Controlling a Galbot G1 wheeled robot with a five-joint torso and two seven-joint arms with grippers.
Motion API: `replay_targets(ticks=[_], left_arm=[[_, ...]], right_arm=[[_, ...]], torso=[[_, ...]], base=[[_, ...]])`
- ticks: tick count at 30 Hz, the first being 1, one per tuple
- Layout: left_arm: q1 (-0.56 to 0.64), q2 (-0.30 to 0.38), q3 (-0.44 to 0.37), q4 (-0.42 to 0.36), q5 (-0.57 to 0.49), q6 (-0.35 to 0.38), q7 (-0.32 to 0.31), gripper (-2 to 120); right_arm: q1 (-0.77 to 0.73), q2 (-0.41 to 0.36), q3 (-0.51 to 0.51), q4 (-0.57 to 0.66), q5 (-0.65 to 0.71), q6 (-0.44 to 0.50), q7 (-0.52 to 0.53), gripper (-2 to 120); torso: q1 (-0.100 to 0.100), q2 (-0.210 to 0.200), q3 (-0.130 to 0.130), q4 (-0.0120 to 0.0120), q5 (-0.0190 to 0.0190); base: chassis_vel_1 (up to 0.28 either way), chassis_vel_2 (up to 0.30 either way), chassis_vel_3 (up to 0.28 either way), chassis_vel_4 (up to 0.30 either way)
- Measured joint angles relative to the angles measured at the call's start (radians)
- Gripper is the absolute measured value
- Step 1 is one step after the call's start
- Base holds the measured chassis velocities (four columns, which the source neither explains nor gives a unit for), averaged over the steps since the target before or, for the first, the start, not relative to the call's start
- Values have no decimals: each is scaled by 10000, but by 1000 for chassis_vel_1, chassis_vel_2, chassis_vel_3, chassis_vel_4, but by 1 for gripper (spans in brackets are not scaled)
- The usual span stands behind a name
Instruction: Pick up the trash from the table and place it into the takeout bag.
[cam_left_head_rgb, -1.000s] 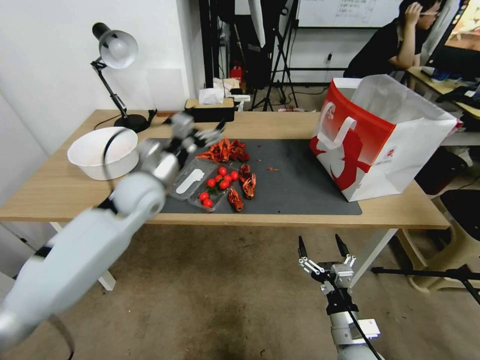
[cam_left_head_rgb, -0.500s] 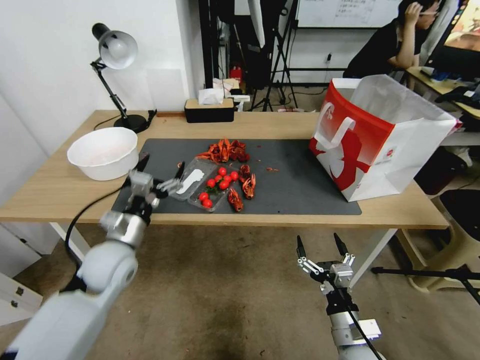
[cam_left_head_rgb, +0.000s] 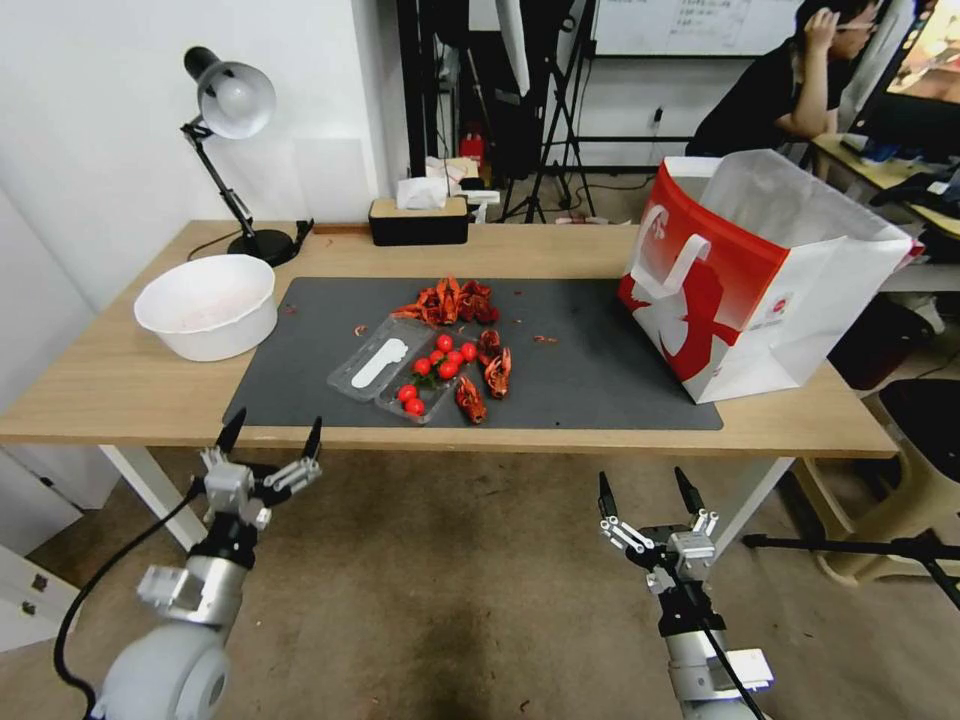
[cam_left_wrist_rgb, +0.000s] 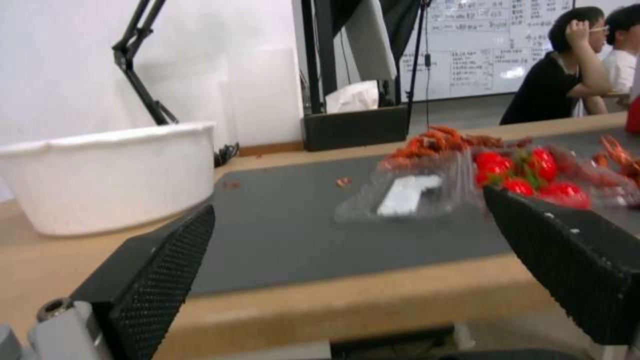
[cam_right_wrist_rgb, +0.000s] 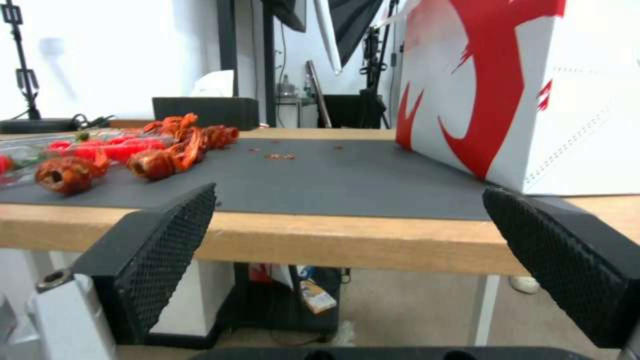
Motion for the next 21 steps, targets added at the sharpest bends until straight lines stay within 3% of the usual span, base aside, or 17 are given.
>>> replay_targets(ticks=[10,21], left_arm=[[-58,-279,97,1176,104,-728,249,100],[-235,-310,106,1359,91,-799,281,100]], right_arm=[[250,14,72,55,7,-41,-20,100],[347,45,45,-1,13,13,-122,100]], torso=[[2,0,0,1,0],[1,0,0,0,0]], base=[[0,0,0,0],[0,0,0,0]])
